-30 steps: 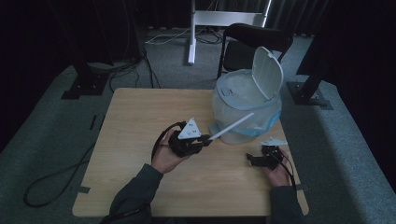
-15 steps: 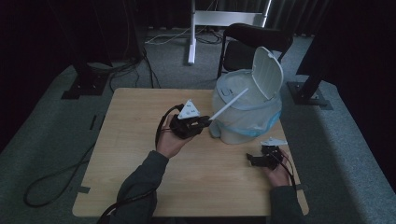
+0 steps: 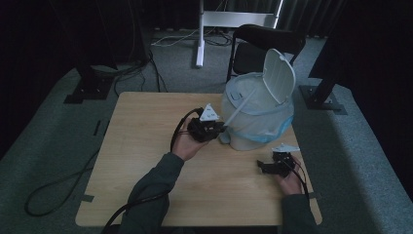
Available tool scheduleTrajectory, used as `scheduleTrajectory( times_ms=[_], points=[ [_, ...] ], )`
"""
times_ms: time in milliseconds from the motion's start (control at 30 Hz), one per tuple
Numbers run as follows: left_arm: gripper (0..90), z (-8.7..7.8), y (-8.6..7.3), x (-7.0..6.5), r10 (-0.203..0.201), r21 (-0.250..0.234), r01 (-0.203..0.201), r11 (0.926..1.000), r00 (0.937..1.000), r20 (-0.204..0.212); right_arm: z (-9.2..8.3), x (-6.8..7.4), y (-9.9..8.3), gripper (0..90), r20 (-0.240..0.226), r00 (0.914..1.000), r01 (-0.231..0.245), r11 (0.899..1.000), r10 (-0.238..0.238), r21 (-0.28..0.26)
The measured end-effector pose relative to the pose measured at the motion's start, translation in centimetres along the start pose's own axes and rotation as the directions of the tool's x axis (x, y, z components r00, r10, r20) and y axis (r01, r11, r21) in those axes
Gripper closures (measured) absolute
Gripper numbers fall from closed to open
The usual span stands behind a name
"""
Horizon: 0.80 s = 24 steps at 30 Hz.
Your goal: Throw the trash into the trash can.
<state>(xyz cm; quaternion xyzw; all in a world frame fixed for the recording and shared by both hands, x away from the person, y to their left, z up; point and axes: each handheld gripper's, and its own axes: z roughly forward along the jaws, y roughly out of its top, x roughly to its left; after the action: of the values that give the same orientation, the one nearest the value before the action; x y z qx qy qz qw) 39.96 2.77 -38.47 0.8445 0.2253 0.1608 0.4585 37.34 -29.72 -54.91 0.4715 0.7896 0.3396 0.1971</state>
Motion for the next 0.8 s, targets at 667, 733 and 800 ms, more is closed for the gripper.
scheduleTrajectory(
  times_ms=[667,733,800],
  points=[
    [79.2,-2.2,2.8,1.0,-0.001,-0.078,0.0,0.997,1.0,-0.01,0.0,0.0,0.0,12.1,0.001,1.0,0.0,1.0,0.0,0.002],
    [79.2,-2.3,3.2,1.1,0.001,-0.085,-0.002,0.9964,0.9999,-0.013,0.0,0.0,0.0,12.1,0.0,1.0,0.001,1.0,-0.001,0.001],
    [79.2,-2.3,3.7,1.2,0.006,-0.088,-0.007,0.9961,0.9999,-0.011,0.0,0.0,0.0,12.1,0.0,1.0,0.0,1.0,0.0,0.001]
  ],
)
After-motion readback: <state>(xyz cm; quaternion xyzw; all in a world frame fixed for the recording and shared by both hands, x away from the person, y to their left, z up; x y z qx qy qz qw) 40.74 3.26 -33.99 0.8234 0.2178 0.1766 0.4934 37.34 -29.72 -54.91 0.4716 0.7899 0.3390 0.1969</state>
